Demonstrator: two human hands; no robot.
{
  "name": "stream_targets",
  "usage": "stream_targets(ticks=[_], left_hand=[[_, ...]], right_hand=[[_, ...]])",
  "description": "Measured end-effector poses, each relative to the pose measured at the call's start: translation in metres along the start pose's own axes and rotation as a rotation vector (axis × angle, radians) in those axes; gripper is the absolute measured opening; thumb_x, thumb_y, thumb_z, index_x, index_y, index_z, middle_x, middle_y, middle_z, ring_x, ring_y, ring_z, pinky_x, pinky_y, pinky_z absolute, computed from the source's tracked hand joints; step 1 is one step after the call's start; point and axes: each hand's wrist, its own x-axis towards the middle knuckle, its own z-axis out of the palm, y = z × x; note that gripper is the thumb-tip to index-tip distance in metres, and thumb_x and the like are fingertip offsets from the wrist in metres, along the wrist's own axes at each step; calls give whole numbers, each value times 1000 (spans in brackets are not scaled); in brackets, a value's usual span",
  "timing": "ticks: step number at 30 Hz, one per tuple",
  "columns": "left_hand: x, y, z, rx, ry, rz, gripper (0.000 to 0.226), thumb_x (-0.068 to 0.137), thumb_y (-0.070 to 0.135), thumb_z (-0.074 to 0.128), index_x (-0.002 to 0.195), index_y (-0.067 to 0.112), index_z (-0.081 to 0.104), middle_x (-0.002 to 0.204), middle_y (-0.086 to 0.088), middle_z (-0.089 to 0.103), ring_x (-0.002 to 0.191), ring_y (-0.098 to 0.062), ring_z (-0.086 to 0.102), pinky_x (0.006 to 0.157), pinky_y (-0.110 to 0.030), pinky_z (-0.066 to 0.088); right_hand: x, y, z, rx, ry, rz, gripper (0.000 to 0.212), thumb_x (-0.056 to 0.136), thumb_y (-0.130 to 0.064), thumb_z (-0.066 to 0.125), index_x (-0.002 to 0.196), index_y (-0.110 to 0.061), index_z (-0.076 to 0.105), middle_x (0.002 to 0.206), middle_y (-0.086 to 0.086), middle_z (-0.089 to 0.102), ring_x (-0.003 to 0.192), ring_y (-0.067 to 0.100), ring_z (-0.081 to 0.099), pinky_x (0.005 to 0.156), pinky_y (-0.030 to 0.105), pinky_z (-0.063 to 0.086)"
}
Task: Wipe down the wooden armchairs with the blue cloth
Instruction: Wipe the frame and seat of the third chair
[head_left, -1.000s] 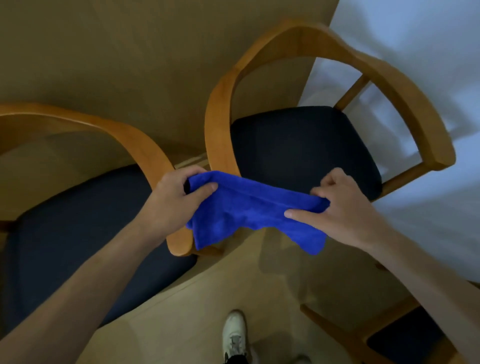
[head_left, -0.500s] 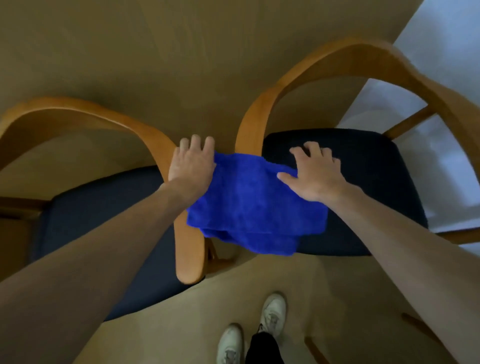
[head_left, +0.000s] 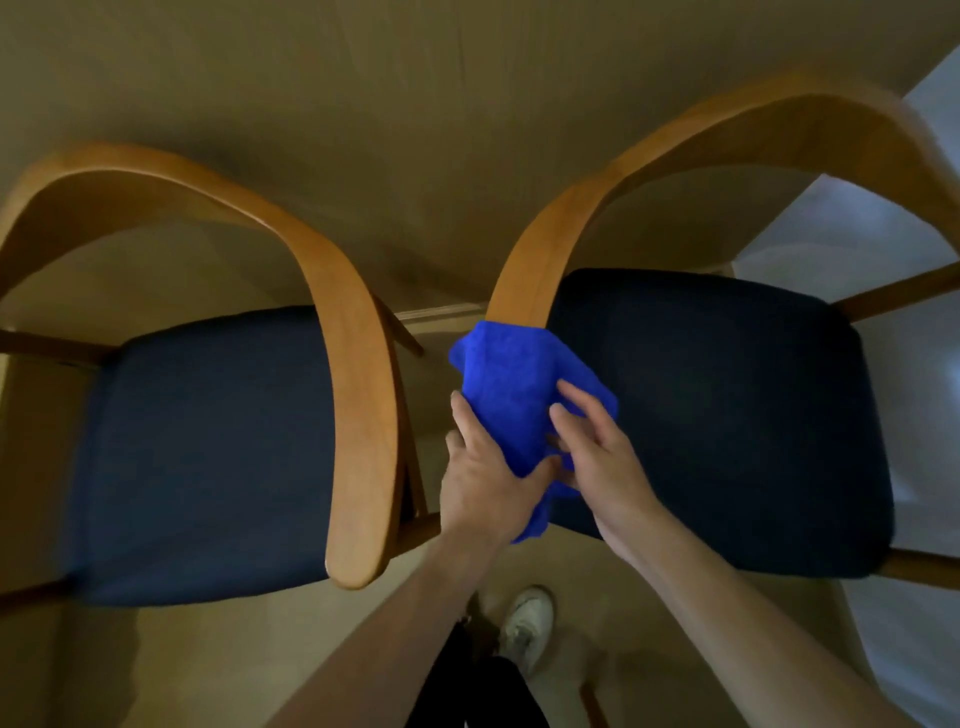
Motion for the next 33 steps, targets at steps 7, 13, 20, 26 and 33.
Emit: stream_targets(ticks=[7,13,20,26,33], left_hand=[[-12,-8,7,-156,104,-25,95,61,47,81,130,36,17,105,22,38,90,0,51,63,-9,38],[-30,-20,12,-129,20,-66,102,68,47,79,141,26,12,128,12,40,117,-4,47,92,-16,43],[16,2,-3,-7,95,-20,96,57,51,82,127,26,22,115,9,46,102,-9,56,81,-21,51],[78,38,-18,102,135,76,89,53,56,80,117,24,28,102,11,40,94,-12,56,71,-23,49],[159,99,-29,288,109,161,89,54,57,80,117,18,32,113,-2,51,101,-23,59,71,-34,51]], right_hand=[[24,-15,14,141,-122,167,89,68,-59,79,144,-42,36,136,-13,56,120,13,58,99,44,51],[20,-11,38,-162,-34,129,59,82,-52,71,132,-35,46,113,-20,62,98,0,62,83,25,53],[56,-39,39,-170,37,99,45,80,-47,74,118,-29,58,108,-11,69,96,7,67,89,38,56],[105,-82,29,-109,114,101,48,79,-46,76,119,-26,59,108,-8,69,98,11,66,91,40,55],[172,-131,8,52,205,122,47,75,-44,81,111,-18,66,104,-2,73,96,17,70,87,41,57]])
